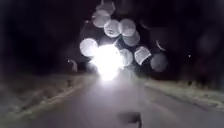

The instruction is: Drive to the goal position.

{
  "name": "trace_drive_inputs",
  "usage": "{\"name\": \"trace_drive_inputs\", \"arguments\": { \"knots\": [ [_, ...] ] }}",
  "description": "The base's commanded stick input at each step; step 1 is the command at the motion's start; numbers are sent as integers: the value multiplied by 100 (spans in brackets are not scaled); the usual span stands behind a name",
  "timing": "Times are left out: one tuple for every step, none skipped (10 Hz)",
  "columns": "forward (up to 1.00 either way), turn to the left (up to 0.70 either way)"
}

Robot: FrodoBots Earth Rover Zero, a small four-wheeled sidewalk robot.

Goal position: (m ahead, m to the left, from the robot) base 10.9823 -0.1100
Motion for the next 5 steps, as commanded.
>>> {"name": "trace_drive_inputs", "arguments": {
  "knots": [
    [70,0],
    [70,0],
    [70,0],
    [70,0],
    [70,0]
  ]
}}
